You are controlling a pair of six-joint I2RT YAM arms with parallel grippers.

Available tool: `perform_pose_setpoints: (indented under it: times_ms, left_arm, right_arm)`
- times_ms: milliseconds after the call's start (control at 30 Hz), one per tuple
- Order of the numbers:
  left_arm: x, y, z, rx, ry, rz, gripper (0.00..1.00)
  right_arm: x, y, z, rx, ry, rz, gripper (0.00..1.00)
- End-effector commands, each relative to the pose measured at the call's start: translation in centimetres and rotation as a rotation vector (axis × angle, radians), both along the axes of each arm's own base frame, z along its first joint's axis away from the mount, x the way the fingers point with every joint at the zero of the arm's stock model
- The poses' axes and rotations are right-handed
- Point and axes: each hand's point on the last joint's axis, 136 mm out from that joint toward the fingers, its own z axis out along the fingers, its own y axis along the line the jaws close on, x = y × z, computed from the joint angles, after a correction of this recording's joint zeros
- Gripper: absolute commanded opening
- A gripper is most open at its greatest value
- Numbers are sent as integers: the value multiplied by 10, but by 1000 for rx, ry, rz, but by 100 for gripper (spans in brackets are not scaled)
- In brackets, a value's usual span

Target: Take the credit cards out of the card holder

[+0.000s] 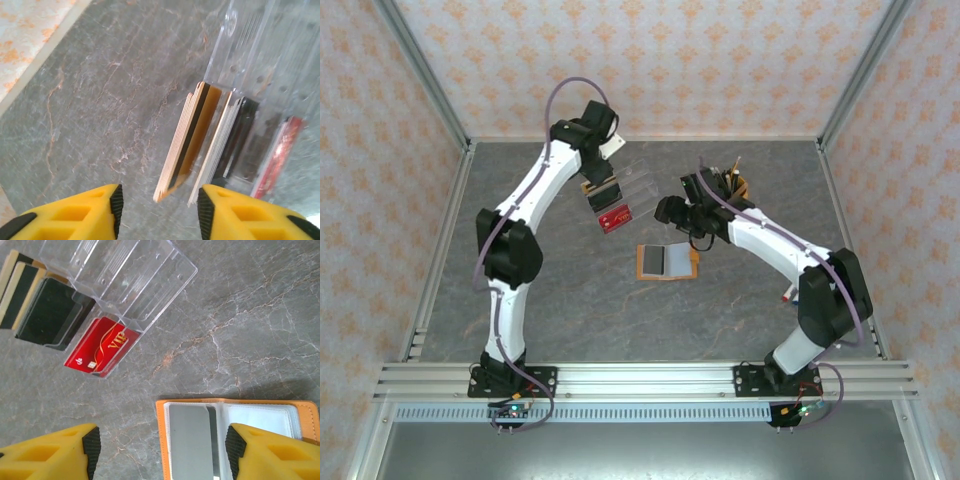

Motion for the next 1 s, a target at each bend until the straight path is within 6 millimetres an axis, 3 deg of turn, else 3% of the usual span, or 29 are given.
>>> perform_pose_setpoints:
  times_ms: [0,67,233,333,433,600,733,867,967]
  left_arm:
    - [-9,-6,71,-238,-187,133,52]
    - [-20,-6,78,-321,-210,193,57]
    - [-46,-1,74,-467,-245,359,66]
    - [-61,15,60,-496,-265,533,68]
    - [-79,13,37,-529,-237,589,70]
    - [-107,0,2,-588,-174,602,83]
    - [-126,-11,-25,-633,-116,615,84]
    - [-141,-40,-51,-731,-7,589,78]
    - [-149,-65,-70,-816,83,573,68]
  right_arm:
    - [-15,-5,-19,-101,27,26,67]
    - [-20,-1,-30,-106,54,43,65]
    - [-29,12,-55,-60,118,90,58]
    - [-31,17,-68,-50,148,106,54]
    - [-30,21,-81,-47,174,117,49]
    - [-28,25,-96,-39,201,120,40]
    - [-28,21,-108,-58,220,106,36]
    - [-29,20,-113,-46,228,97,35]
    - [-28,17,-114,-43,227,86,34]
